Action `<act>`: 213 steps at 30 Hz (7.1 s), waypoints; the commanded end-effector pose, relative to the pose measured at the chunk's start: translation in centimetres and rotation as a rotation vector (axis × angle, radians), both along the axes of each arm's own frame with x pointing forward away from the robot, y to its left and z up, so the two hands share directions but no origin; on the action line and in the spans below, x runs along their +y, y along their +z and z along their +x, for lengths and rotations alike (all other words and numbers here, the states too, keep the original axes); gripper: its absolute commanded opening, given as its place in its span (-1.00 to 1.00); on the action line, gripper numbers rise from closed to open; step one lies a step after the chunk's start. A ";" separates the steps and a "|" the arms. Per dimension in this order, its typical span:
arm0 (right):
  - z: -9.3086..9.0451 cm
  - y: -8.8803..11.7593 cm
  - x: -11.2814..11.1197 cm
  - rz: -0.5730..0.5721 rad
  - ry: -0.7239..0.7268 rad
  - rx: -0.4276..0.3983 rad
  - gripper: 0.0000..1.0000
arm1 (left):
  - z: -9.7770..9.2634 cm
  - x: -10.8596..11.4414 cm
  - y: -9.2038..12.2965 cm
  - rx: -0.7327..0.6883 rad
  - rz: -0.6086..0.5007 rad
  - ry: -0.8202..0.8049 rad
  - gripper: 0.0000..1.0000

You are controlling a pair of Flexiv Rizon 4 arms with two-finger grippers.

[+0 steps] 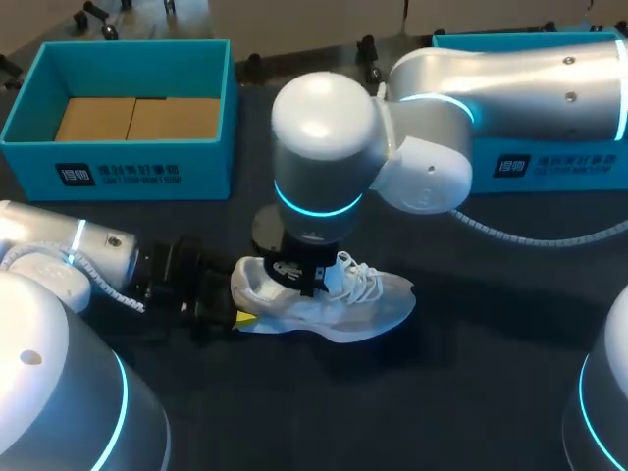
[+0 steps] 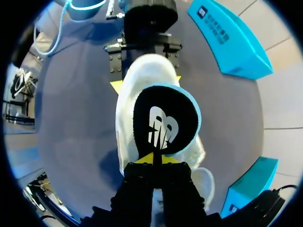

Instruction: Take the shoe out of the shoebox, open the shoe tongue, remove and reinsert the insole, then place the shoe into the shoebox

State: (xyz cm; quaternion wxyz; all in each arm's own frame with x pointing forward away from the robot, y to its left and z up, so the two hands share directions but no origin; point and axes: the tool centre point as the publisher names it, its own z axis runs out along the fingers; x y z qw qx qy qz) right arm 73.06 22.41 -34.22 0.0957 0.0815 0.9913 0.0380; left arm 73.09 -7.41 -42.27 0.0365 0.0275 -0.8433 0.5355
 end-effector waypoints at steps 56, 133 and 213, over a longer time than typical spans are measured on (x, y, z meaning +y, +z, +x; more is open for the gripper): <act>1.9 1.5 5.4 0.273 0.311 0.179 -0.11 | 0.2 0.1 -0.2 0.002 0.003 -0.001 -1.00; 3.9 4.1 8.9 0.275 0.440 0.245 0.47 | 0.2 0.1 -0.2 0.002 0.003 -0.001 -1.00; 1.2 2.1 7.7 0.724 0.115 0.661 0.39 | 0.2 0.1 -0.2 0.002 0.003 -0.001 -1.00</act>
